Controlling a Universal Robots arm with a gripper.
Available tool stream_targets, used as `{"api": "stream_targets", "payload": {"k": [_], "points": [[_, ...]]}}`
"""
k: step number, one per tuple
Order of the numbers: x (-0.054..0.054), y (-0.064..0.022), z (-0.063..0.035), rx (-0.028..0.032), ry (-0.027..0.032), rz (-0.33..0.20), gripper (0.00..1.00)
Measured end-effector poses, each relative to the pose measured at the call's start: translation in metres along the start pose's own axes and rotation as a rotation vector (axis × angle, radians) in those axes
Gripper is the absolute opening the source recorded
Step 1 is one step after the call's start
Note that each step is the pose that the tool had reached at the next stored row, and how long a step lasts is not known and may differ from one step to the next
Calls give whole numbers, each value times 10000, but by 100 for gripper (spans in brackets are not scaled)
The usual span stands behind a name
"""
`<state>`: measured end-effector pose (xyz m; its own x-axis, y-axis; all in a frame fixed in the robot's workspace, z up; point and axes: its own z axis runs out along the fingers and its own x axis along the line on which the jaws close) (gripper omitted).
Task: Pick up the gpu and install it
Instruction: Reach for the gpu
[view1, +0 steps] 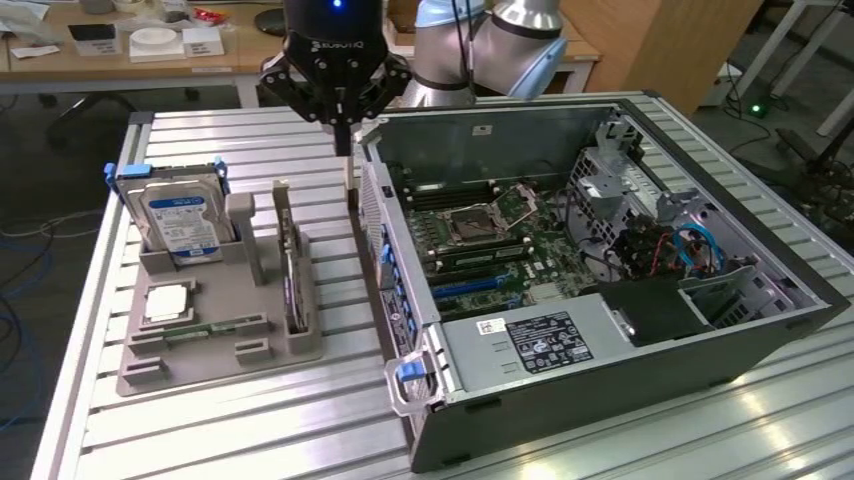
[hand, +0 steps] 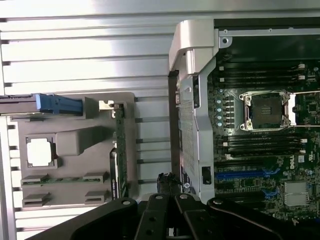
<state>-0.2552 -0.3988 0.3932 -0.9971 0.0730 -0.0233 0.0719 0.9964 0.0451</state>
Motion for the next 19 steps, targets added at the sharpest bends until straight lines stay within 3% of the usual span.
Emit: {"api": "stream_targets", "payload": {"k": [19], "points": [[286, -21, -7, 0, 0, 0, 11]]}}
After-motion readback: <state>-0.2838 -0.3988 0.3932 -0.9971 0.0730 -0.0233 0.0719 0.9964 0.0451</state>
